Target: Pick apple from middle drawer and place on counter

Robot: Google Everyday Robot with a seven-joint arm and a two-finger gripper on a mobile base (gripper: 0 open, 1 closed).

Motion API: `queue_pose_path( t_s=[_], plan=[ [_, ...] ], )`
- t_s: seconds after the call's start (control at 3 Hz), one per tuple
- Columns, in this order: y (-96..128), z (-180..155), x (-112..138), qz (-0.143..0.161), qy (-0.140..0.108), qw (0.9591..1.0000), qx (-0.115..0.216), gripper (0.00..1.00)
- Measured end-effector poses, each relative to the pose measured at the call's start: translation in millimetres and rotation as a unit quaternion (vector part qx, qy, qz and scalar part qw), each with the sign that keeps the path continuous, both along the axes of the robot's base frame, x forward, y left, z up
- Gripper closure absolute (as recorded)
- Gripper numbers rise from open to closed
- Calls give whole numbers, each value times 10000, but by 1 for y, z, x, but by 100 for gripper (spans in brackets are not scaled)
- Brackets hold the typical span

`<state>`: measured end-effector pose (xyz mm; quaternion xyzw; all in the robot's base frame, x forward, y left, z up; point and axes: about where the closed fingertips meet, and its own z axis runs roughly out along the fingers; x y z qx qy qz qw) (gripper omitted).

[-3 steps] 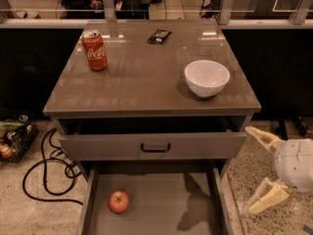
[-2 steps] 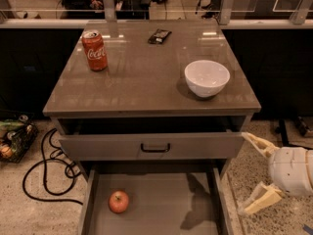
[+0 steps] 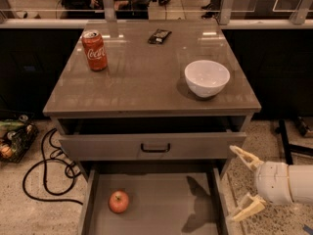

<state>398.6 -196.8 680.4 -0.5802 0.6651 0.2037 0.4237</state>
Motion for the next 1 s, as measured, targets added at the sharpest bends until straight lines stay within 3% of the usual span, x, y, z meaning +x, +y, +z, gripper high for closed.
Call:
queue_pose_path(
  t_s=[0.67, 1.0],
  plan=[
    [35, -39, -6, 279, 137, 9994, 152, 0],
    [62, -70, -4, 500, 363, 9975, 340, 0]
  ],
)
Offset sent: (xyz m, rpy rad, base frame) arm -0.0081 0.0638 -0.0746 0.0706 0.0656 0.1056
